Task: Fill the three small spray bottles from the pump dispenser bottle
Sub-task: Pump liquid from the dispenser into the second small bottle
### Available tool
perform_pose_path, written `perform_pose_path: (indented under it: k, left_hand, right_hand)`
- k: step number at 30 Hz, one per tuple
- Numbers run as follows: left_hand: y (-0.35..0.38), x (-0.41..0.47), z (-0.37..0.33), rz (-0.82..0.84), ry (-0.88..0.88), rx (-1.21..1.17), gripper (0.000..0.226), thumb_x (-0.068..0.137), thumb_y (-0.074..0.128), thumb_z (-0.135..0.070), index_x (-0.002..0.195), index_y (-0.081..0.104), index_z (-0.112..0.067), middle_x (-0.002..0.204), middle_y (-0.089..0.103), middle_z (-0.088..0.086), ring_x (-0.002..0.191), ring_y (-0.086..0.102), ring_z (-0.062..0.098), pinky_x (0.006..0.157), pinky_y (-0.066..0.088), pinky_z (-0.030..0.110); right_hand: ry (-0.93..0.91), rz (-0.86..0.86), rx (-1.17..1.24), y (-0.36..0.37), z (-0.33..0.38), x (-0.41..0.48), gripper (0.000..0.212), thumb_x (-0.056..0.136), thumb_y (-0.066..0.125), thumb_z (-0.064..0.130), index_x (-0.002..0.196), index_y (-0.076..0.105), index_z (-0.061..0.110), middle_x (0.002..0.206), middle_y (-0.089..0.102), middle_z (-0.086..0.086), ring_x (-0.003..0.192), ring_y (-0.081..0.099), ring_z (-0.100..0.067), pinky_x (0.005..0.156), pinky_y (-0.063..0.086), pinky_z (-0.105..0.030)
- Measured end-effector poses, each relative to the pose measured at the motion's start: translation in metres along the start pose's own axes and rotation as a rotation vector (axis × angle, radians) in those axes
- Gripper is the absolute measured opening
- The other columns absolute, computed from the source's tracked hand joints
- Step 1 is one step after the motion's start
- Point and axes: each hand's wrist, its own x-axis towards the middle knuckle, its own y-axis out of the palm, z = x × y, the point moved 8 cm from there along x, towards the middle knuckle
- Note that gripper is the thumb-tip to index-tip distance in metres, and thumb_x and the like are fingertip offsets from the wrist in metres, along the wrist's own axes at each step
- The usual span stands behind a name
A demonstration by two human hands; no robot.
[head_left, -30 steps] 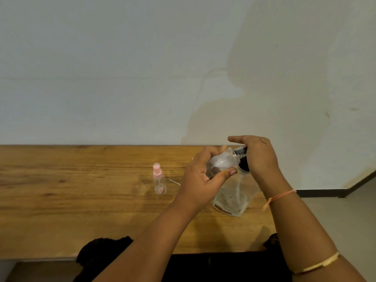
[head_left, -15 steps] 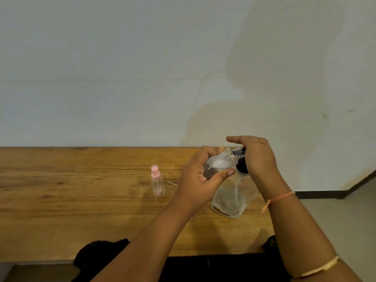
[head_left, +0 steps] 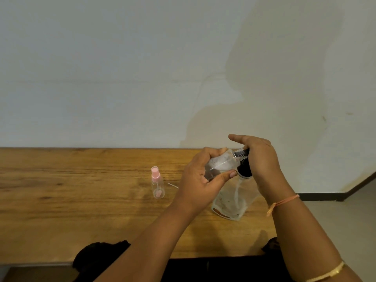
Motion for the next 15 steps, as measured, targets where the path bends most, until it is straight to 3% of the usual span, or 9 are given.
perform_pose_path:
  k: [2, 6, 8, 10, 13, 15]
  left_hand:
    - [-0.0002, -0.0002, 0.0025, 0.000, -0.016, 0.021, 0.034, 0.074, 0.078, -0.021, 0.091, 0.056, -0.039, 0.102, 0.064, -0.010, 0.094, 0.063, 0.002, 0.074, 0.050, 0.015]
    - [-0.0014, -0.0036, 0.0049, -0.018, -0.023, 0.073, 0.028, 0.072, 0.071, -0.039, 0.091, 0.054, -0.050, 0.096, 0.064, -0.011, 0.090, 0.063, 0.006, 0.071, 0.050, 0.017]
    - [-0.0005, -0.0032, 0.0024, -0.011, -0.009, 0.075, 0.028, 0.072, 0.073, -0.037, 0.091, 0.055, -0.047, 0.097, 0.064, -0.010, 0.091, 0.063, 0.005, 0.071, 0.049, 0.015]
    - [0.0001, -0.0021, 0.0001, -0.004, -0.002, 0.048, 0.032, 0.073, 0.077, -0.025, 0.091, 0.055, -0.040, 0.100, 0.064, -0.009, 0.094, 0.062, 0.001, 0.073, 0.048, 0.011]
    - [-0.0001, -0.0017, -0.0025, 0.004, 0.011, 0.025, 0.036, 0.075, 0.076, -0.011, 0.093, 0.054, -0.034, 0.105, 0.062, -0.013, 0.098, 0.061, -0.003, 0.075, 0.047, 0.008]
    - [-0.0005, -0.0011, -0.0028, -0.002, 0.005, 0.014, 0.036, 0.075, 0.076, -0.010, 0.092, 0.054, -0.034, 0.107, 0.061, -0.015, 0.101, 0.059, -0.005, 0.076, 0.047, 0.008]
  right_hand:
    - [-0.036, -0.009, -0.148, 0.0034, -0.0026, 0.0016, 0.039, 0.094, 0.034, 0.011, 0.106, 0.069, 0.022, 0.104, 0.048, 0.006, 0.109, 0.048, -0.020, 0.103, 0.038, -0.037]
    - [-0.063, -0.009, -0.303, 0.0071, -0.0069, 0.0015, 0.042, 0.094, 0.032, 0.008, 0.108, 0.068, 0.024, 0.106, 0.054, 0.004, 0.117, 0.046, -0.025, 0.107, 0.033, -0.045]
    - [-0.053, 0.000, -0.211, 0.0059, -0.0047, -0.0019, 0.039, 0.093, 0.033, 0.014, 0.104, 0.070, 0.023, 0.097, 0.055, 0.011, 0.116, 0.049, -0.023, 0.106, 0.035, -0.045]
    - [-0.027, 0.021, -0.101, 0.0042, -0.0007, -0.0034, 0.038, 0.089, 0.035, 0.022, 0.106, 0.070, 0.021, 0.103, 0.058, 0.005, 0.112, 0.050, -0.022, 0.106, 0.037, -0.043]
    - [0.020, 0.044, 0.009, 0.0026, 0.0017, -0.0036, 0.035, 0.092, 0.037, 0.016, 0.104, 0.070, 0.022, 0.087, 0.045, 0.011, 0.092, 0.047, -0.013, 0.102, 0.039, -0.037]
    - [0.023, 0.049, 0.008, 0.0018, 0.0021, -0.0025, 0.035, 0.093, 0.036, 0.014, 0.103, 0.069, 0.022, 0.084, 0.041, 0.011, 0.093, 0.045, -0.013, 0.099, 0.039, -0.035]
